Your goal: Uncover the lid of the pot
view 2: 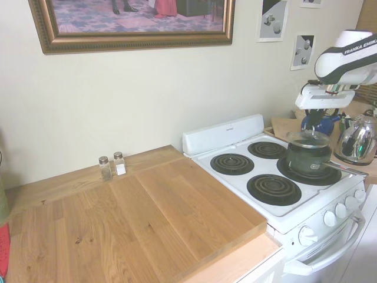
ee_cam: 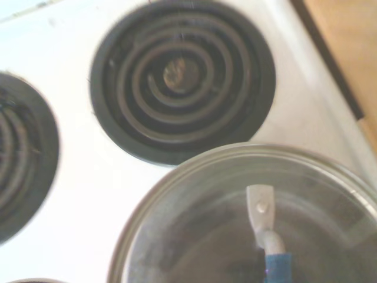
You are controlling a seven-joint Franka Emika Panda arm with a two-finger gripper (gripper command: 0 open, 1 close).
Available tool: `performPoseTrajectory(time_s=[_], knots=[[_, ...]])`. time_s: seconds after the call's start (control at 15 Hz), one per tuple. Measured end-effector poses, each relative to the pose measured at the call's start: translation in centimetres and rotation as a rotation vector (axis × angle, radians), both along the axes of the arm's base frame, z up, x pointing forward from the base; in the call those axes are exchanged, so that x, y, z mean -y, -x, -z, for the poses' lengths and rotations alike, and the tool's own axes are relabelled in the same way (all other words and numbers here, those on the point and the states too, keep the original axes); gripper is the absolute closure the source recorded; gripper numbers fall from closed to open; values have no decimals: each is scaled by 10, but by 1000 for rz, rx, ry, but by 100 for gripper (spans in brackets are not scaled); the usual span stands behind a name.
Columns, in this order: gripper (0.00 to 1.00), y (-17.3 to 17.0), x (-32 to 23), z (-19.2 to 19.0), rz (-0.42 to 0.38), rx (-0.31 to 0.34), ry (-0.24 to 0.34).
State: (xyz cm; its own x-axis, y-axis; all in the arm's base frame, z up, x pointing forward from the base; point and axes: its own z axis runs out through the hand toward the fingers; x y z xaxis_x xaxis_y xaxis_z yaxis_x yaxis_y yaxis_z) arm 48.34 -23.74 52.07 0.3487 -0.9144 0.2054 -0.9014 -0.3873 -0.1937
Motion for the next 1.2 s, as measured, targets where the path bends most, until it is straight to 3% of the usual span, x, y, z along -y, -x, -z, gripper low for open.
performPoseTrajectory(time_s=[0.27, 0.6, 0.93, 1.2], knots=[[100, 0, -109, -26, -31, -21, 119], [100, -31, -286, 3, -110, -129, 285], [100, -100, -405, 79, -231, -278, 335], [100, -142, -467, 130, -269, -323, 369]])
